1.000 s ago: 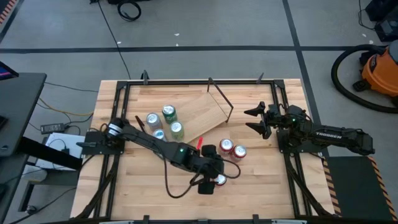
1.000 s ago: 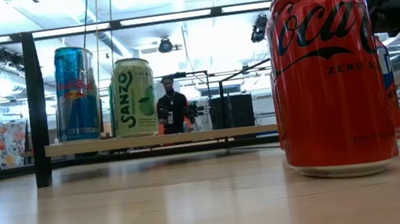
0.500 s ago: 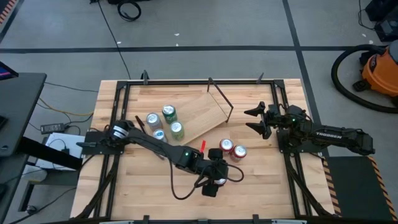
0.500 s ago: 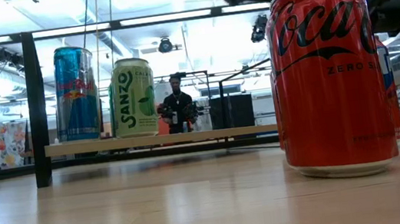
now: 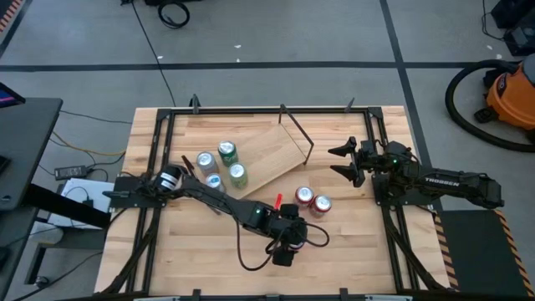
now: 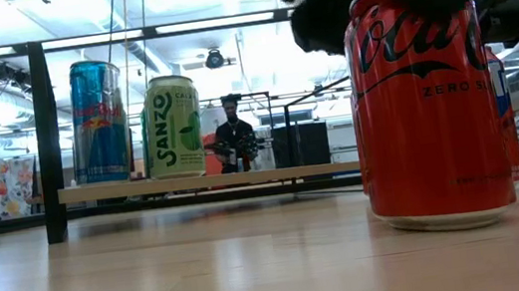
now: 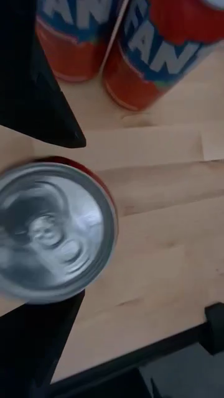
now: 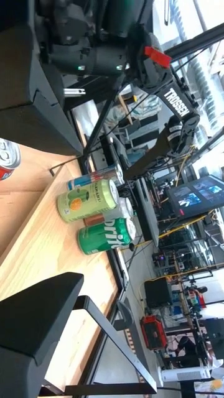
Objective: Place canned beverage on shelf
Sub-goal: Put the red black soda can on the shelf
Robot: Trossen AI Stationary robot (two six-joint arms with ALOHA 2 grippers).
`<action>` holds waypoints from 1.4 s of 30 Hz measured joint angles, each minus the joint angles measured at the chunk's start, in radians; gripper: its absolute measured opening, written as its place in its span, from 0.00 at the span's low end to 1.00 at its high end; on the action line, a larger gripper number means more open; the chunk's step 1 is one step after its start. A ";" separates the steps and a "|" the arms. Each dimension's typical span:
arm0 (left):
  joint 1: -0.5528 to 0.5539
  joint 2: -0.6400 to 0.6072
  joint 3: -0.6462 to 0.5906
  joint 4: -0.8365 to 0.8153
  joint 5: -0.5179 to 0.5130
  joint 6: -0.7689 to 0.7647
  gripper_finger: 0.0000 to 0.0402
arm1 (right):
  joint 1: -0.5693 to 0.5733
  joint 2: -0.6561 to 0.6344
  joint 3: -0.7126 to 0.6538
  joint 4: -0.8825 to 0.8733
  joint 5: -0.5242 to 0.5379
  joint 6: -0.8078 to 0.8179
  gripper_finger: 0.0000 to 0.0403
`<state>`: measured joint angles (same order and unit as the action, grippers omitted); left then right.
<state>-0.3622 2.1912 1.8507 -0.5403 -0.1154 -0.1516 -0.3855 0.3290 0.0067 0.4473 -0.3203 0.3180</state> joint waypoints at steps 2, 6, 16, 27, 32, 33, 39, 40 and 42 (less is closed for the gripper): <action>0.000 0.009 -0.002 -0.003 0.000 0.000 0.97 | 0.000 0.000 0.000 0.001 0.000 -0.002 0.83; 0.001 0.027 -0.002 -0.010 0.006 -0.002 0.97 | 0.000 0.000 0.000 0.002 0.000 -0.003 0.83; 0.006 0.036 -0.002 0.008 0.009 -0.030 0.79 | 0.000 0.000 0.000 0.000 0.001 0.002 0.83; 0.017 0.027 0.005 -0.024 0.009 -0.026 0.75 | 0.000 0.000 0.000 0.000 0.008 -0.003 0.83; 0.037 -0.014 0.042 -0.106 0.007 -0.032 0.75 | 0.000 0.000 0.000 -0.001 0.007 0.003 0.83; 0.043 -0.030 0.050 -0.126 0.006 -0.036 0.75 | 0.000 0.000 0.000 -0.001 0.006 0.003 0.83; 0.071 -0.101 0.050 -0.261 -0.047 -0.034 0.75 | 0.000 0.000 0.000 -0.001 0.004 0.001 0.83; 0.076 -0.113 0.049 -0.271 -0.059 -0.028 0.75 | 0.000 0.000 0.000 -0.003 0.004 0.000 0.83; 0.089 -0.139 0.050 -0.295 -0.084 -0.013 0.75 | 0.000 0.000 0.000 -0.002 0.004 -0.001 0.83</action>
<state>-0.2728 2.0525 1.9007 -0.8355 -0.1996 -0.1642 -0.3851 0.3286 0.0067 0.4455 -0.3163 0.3166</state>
